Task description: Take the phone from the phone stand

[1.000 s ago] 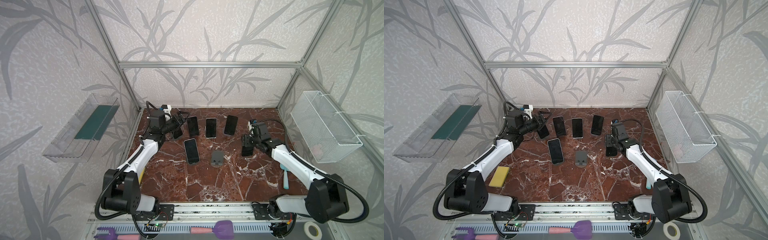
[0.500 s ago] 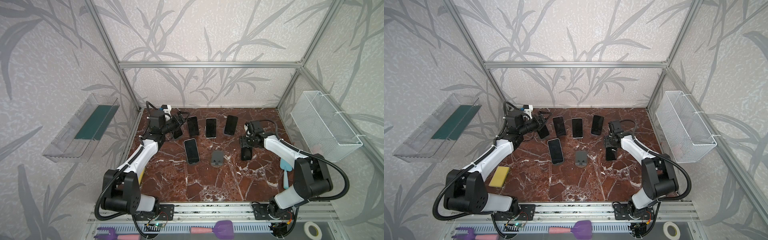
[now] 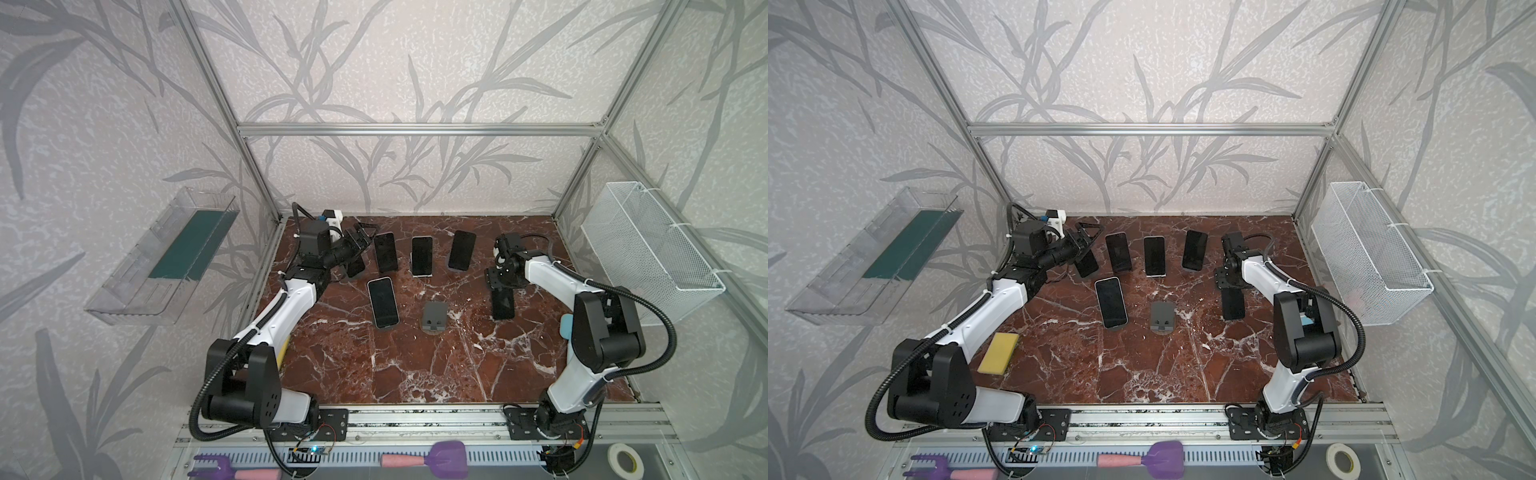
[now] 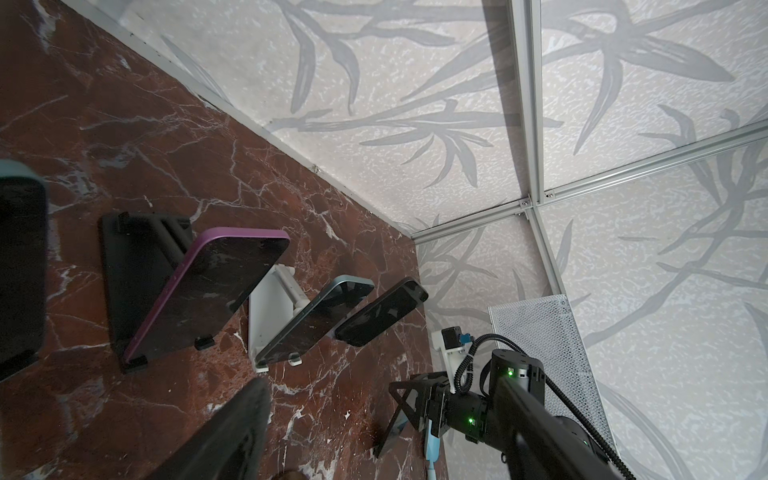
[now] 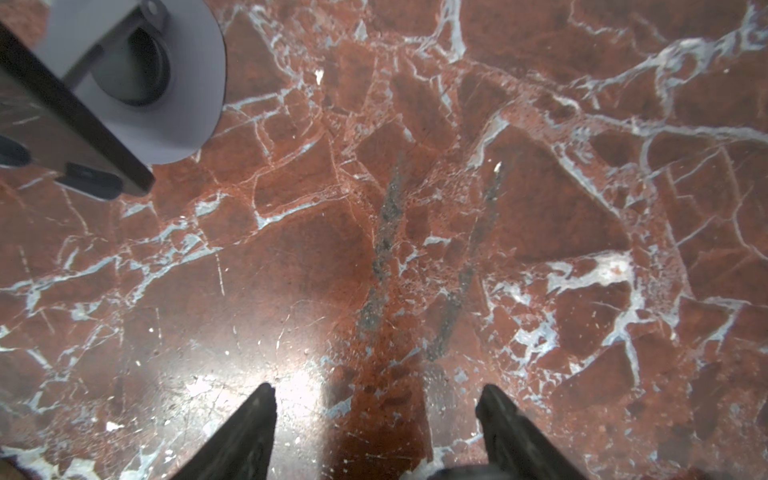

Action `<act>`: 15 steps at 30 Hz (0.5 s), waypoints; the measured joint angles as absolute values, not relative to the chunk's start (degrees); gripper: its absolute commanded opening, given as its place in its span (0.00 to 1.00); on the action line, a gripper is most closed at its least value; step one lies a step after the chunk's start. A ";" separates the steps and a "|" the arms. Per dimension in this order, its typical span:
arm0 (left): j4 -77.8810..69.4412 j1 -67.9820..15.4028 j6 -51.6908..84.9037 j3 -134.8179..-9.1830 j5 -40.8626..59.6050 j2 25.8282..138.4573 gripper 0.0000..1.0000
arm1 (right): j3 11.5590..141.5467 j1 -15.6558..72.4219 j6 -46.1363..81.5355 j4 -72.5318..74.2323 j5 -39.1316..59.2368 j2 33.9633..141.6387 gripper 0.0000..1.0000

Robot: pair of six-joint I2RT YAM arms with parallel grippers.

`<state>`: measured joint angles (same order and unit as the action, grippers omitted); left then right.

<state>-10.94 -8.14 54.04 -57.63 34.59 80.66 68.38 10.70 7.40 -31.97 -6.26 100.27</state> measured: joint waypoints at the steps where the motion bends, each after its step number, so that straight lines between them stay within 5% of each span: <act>1: -10.92 -8.14 54.04 -57.63 34.59 80.66 0.85 | 68.55 10.70 7.42 -32.12 -6.37 100.57 0.66; 15: -10.74 -8.14 53.80 -57.63 34.44 80.66 0.85 | 70.54 10.70 8.05 -34.13 -6.33 105.16 0.69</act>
<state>-10.74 -8.14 53.80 -57.63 34.44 80.66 70.54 10.70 8.05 -34.13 -6.33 105.16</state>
